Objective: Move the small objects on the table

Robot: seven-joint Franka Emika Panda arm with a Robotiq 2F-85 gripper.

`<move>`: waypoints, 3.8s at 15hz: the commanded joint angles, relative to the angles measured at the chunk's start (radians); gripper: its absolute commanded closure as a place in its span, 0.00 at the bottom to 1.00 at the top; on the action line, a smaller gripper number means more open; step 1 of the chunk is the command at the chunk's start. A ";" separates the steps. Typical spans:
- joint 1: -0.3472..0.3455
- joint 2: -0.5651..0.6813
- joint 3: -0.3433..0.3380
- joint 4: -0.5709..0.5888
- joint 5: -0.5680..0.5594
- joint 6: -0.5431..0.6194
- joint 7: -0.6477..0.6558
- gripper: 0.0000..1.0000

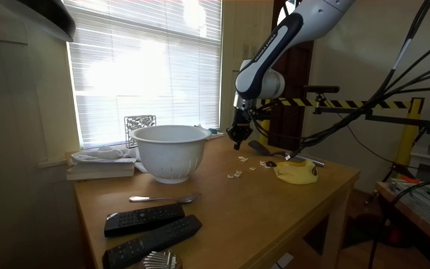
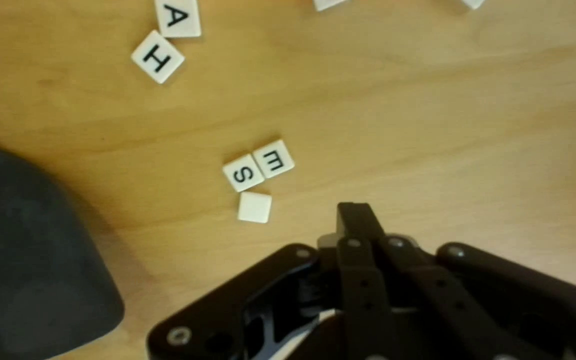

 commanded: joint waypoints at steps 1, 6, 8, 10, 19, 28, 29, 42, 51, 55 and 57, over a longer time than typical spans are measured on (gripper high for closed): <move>-0.017 0.060 -0.024 0.094 -0.013 -0.072 0.075 1.00; -0.022 0.113 -0.040 0.151 -0.016 -0.119 0.123 1.00; -0.023 0.130 -0.045 0.165 -0.018 -0.129 0.139 1.00; -0.024 0.141 -0.050 0.173 -0.020 -0.137 0.147 1.00; -0.023 0.167 -0.068 0.201 -0.029 -0.188 0.166 1.00; -0.026 0.182 -0.069 0.198 -0.030 -0.186 0.158 1.00; -0.025 0.182 -0.070 0.193 -0.031 -0.183 0.156 1.00; -0.026 0.105 -0.061 0.045 -0.098 -0.139 0.010 1.00; -0.016 0.036 0.002 -0.084 -0.093 -0.033 -0.096 1.00; -0.007 0.017 0.044 -0.103 -0.078 -0.004 -0.094 1.00; -0.003 0.011 0.064 -0.112 -0.072 0.011 -0.096 1.00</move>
